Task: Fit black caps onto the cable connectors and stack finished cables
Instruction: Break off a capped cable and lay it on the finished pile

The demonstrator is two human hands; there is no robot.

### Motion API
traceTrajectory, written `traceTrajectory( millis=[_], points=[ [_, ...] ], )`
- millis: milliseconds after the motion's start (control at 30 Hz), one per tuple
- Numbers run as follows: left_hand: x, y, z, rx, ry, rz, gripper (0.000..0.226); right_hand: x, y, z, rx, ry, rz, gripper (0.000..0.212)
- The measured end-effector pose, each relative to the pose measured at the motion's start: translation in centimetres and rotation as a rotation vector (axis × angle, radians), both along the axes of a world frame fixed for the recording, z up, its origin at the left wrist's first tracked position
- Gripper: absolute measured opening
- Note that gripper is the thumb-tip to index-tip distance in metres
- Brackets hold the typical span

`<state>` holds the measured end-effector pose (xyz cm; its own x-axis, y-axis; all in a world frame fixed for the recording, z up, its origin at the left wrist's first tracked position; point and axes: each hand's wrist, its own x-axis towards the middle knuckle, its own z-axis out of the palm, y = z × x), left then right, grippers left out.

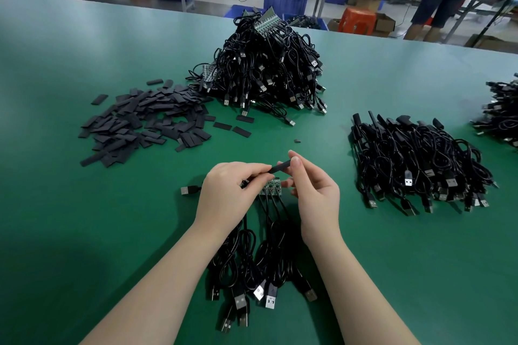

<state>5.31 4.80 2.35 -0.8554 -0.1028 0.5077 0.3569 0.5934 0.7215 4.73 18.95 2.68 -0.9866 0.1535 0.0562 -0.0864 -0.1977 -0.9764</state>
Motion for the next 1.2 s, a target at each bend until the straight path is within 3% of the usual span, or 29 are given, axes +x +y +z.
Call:
traceTrajectory(
  millis=[333,500,767,900,1033,1200],
  points=[
    [0.1,-0.1,0.2,0.011,0.007,-0.01,0.017,0.1,0.0,0.3,-0.041,-0.036,0.026,0.015],
    [0.0,-0.1,0.1,0.027,0.001,-0.011,0.016,0.1,0.0,0.4,-0.024,0.035,-0.017,0.02],
    [-0.1,-0.1,-0.2,0.063,0.003,0.007,0.016,0.3,-0.1,-0.5,0.247,0.146,-0.037,0.035],
    [0.0,0.2,-0.2,0.09,-0.006,0.008,0.015,0.3,-0.4,-0.5,0.231,0.077,0.01,0.044],
    [0.2,0.3,-0.1,0.045,-0.037,-0.007,0.025,0.7,-1.1,-0.3,0.287,0.037,0.129,0.013],
    [-0.2,-0.1,0.0,-0.036,-0.089,-0.035,0.032,0.3,-0.5,0.1,0.095,0.003,0.028,0.019]
  ],
)
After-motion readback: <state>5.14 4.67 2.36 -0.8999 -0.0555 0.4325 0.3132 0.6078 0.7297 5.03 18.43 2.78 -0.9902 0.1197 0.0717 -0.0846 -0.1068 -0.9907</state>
